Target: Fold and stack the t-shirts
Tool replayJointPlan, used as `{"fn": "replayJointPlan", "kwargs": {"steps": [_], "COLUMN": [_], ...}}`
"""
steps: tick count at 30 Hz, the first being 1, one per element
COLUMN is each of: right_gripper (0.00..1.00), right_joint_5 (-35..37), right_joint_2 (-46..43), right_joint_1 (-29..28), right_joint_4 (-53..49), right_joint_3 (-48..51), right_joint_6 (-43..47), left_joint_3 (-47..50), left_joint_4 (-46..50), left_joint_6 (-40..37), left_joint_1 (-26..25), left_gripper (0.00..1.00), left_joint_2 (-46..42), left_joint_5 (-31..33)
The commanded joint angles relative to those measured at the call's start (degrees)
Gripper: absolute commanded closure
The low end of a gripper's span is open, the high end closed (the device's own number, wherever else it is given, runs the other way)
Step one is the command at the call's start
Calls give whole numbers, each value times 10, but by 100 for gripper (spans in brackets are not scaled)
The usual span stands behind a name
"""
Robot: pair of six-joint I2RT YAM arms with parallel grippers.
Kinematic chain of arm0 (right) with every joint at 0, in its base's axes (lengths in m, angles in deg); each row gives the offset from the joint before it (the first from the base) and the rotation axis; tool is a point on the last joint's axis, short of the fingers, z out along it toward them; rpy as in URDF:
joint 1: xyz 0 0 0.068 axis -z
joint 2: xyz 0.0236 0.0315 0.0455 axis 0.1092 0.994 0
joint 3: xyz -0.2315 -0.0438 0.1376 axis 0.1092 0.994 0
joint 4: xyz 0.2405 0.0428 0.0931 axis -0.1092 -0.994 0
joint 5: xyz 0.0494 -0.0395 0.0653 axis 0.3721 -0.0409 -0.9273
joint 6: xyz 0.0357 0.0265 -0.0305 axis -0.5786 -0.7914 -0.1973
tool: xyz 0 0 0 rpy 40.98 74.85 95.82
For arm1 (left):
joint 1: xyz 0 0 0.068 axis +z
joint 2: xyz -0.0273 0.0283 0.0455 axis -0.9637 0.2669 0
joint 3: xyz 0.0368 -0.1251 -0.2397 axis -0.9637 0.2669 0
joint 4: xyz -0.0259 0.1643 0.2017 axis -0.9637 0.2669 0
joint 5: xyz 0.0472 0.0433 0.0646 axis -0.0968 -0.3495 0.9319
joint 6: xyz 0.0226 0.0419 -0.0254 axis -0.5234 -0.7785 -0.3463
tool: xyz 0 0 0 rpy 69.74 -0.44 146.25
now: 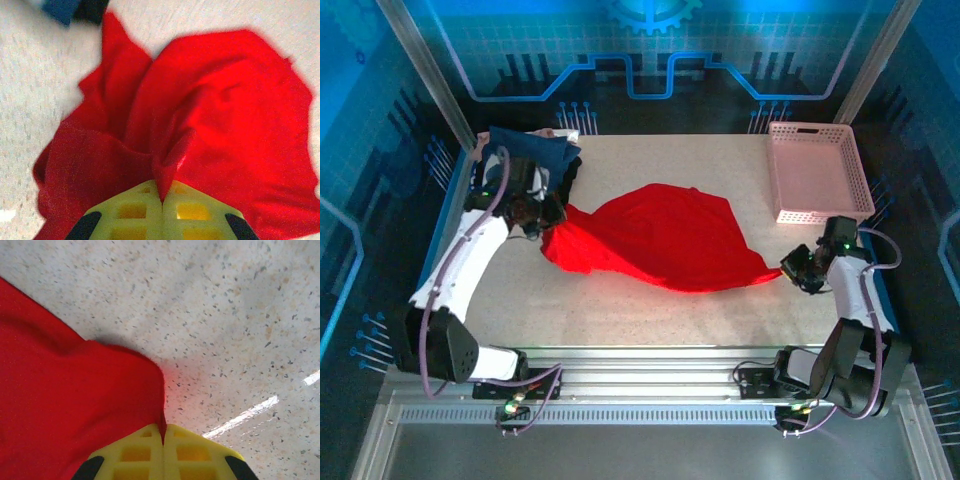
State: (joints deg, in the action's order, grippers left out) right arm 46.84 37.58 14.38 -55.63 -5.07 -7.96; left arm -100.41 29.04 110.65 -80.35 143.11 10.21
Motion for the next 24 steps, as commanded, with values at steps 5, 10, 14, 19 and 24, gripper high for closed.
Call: {"fn": "replayJointPlan", "kwargs": {"steps": [5, 10, 14, 19, 24], "right_gripper": [98, 98, 98, 98, 98], "right_joint_5": [2, 2, -14, -24, -12], "right_joint_2": [-30, -64, -64, -62, -16], "right_joint_1": [9, 21, 24, 23, 25], "right_joint_4": [-75, -119, -152, -158, -120], "right_joint_3": [-80, -126, -162, -175, -182], "right_joint_6": [34, 53, 67, 67, 70], "left_joint_3": [-83, -118, -141, -133, -132], "left_joint_4": [61, 62, 61, 44, -21], "left_joint_6": [-35, -45, -56, -57, -74], "left_joint_1": [10, 10, 10, 10, 9], "left_gripper": [100, 100, 100, 100, 100], "left_joint_2": [-17, -46, -57, -46, 40], "left_joint_5": [-4, 4, 2, -4, 4]}}
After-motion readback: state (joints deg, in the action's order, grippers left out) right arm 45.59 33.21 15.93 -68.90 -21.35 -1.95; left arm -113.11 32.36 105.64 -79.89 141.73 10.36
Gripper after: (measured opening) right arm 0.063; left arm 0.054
